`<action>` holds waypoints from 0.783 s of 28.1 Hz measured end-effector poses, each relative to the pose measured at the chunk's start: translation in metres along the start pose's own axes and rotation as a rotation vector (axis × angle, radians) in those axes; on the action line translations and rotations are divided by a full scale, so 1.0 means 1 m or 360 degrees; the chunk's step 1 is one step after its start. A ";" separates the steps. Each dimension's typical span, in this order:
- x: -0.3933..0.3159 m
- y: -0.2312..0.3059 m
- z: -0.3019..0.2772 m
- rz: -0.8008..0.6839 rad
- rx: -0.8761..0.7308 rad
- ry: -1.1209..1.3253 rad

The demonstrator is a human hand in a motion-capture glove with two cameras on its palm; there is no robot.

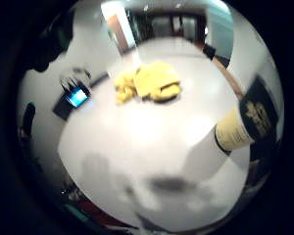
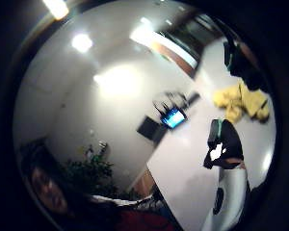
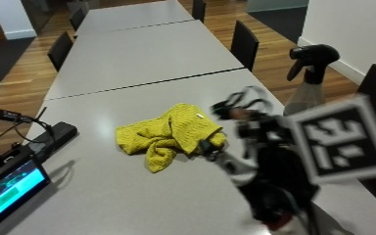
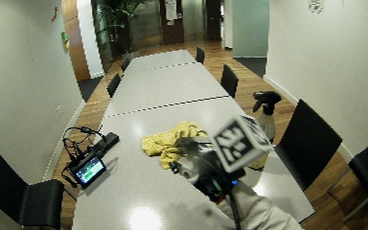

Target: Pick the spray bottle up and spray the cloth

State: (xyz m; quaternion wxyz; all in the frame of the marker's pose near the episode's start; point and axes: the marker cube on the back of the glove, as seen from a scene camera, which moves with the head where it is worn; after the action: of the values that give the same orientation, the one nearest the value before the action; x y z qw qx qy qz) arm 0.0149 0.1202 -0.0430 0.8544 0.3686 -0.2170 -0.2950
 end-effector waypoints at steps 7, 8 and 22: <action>0.086 0.050 -0.044 0.0731 0.0715 -0.0418; 0.101 0.051 -0.039 0.0833 0.0675 -0.0527; 0.160 0.057 -0.003 0.1043 0.0486 -0.0952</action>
State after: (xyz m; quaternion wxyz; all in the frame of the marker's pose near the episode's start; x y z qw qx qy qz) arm 0.1534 0.0466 0.0231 0.7384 0.3010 -0.5997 -0.0676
